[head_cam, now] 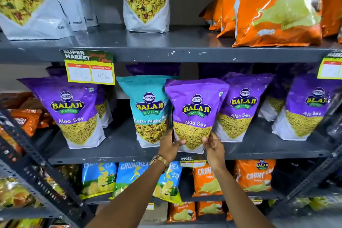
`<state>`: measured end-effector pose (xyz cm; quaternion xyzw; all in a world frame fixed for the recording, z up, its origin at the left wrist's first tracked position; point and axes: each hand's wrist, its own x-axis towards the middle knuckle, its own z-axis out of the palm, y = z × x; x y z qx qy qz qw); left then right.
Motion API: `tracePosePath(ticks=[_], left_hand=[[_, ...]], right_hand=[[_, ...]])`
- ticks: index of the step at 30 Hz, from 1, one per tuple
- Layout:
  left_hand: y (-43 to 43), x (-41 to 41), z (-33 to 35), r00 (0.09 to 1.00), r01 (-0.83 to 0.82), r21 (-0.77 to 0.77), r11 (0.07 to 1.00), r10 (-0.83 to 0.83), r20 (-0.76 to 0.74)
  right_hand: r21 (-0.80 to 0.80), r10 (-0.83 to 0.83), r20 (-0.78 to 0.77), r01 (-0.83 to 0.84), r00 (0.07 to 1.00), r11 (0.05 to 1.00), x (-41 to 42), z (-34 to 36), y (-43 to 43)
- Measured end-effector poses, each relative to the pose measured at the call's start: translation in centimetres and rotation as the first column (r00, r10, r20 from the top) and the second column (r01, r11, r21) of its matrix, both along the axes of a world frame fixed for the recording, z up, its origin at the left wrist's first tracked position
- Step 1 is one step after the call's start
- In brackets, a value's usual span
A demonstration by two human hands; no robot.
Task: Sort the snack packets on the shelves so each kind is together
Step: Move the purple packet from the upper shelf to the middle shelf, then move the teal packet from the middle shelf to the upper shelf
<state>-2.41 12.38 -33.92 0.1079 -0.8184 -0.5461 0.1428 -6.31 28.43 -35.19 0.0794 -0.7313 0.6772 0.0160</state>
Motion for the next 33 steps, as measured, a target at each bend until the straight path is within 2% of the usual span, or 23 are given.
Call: tracePosePath(ticks=[6,10,12,14,16,17,19,21,24,26,29,33], left_hand=[[1.1,-0.5,0.0,0.994,-0.105,-0.1,0.989,0.106,-0.001],[0.6,1.5,-0.5,0.978,-0.202,-0.057,0.978,0.199,-0.057],[0.2,3.1,-0.5,0.948,-0.279,-0.059,0.958,0.265,-0.174],[-0.9,4.3,-0.2,0.872,-0.429,-0.077,0.9,0.391,-0.294],[-2.5,4.9,0.2,0.773,-0.594,-0.076,0.801,0.542,-0.33],[-3.3,5.0,0.4,0.752,-0.629,-0.056,0.775,0.589,-0.296],[-5.4,4.9,0.6,0.809,-0.569,0.011,0.822,0.562,-0.173],[-7.2,4.6,0.2,0.89,-0.449,0.034,0.893,0.45,-0.076],[-9.4,4.4,0.0,0.959,-0.278,0.092,0.956,0.281,-0.025],[-10.2,4.6,0.3,0.979,-0.202,0.099,0.974,0.205,-0.017],[-11.1,5.0,0.3,0.983,-0.184,0.079,0.98,0.185,-0.009],[-12.3,6.0,0.4,0.973,-0.23,0.072,0.971,0.231,-0.008]], right_hand=[[0.07,-0.142,0.024,0.14,0.99,0.988,0.2,-0.2,-0.7],[0.036,-0.253,-0.042,0.254,0.967,0.966,3.4,0.1,-1.4],[0.035,-0.188,-0.113,0.193,0.976,0.981,5.4,0.3,-2.3],[0.113,-0.009,-0.128,0.023,0.992,0.993,6.8,0.9,-3.9],[0.152,0.115,-0.067,-0.104,0.991,0.983,6.7,0.9,-6.2],[0.132,0.145,-0.034,-0.139,0.989,0.981,6.5,1.1,-7.3],[0.068,0.175,0.067,-0.18,0.982,0.981,5.8,1.6,-9.6],[0.045,0.2,0.137,-0.208,0.97,0.977,5.6,2.5,-11.3],[0.058,0.177,0.144,-0.187,0.974,0.981,5.1,3.0,-13.0],[0.062,0.15,0.088,-0.155,0.985,0.986,5.2,3.2,-13.9],[0.081,0.099,0.052,-0.103,0.994,0.991,4.5,1.8,-14.3],[0.121,0.125,0.051,-0.13,0.991,0.984,4.3,0.9,-14.7]])
